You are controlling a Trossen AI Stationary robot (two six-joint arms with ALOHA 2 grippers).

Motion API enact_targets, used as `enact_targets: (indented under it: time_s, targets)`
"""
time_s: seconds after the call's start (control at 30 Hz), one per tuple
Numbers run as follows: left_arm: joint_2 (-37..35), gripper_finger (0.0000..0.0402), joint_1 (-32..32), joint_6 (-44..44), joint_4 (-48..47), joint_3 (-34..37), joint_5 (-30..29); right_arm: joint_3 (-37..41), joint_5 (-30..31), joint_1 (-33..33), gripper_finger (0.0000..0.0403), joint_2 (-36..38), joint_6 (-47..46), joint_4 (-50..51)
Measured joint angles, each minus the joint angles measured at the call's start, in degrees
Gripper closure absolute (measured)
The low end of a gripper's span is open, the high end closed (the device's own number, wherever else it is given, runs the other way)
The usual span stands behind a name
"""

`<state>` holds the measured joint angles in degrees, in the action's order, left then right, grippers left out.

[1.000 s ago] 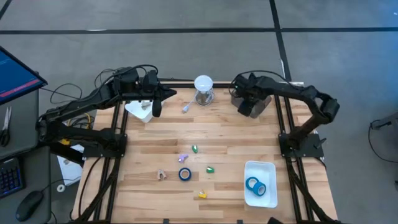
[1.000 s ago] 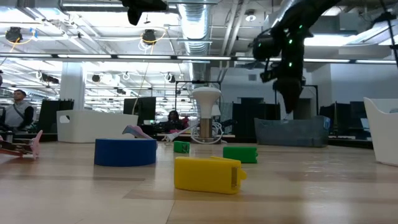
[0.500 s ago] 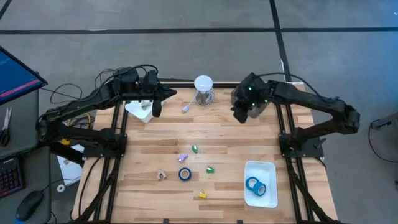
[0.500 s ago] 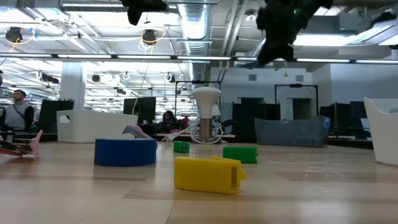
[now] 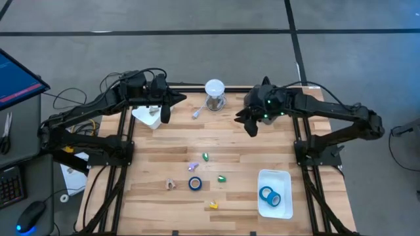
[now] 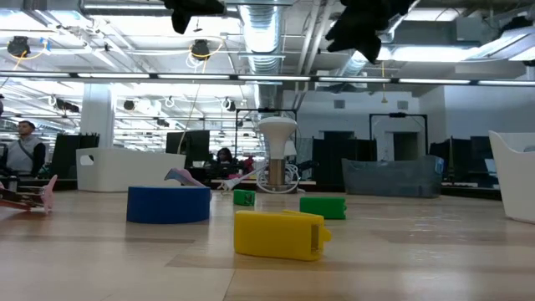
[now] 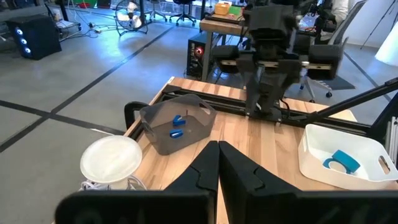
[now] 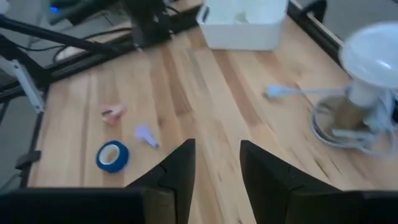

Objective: Pick and place Stapler, Stapler remover, tape
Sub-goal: Put the purple staple remover into the top white bin

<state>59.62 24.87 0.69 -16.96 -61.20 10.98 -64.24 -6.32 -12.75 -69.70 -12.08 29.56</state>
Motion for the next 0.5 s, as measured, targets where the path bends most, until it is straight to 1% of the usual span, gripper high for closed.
enact_targets:
  time_s: [0.2,0.37,0.5]
  targets:
    - [0.0,0.0399,0.0,0.0,1.2,0.0,0.0,0.0,0.4,0.3,0.0284,0.0,-0.7,-7.4]
    - [0.1,0.0399,0.0,1.7,1.9,0.0,0.0,0.0,0.6,-0.4,0.0284,0.0,-2.3,-12.5]
    - [0.1,0.0399,-0.7,3.8,-0.6,0.0,-0.4,0.0,4.2,-0.5,0.0284,0.0,-3.0,-13.7]
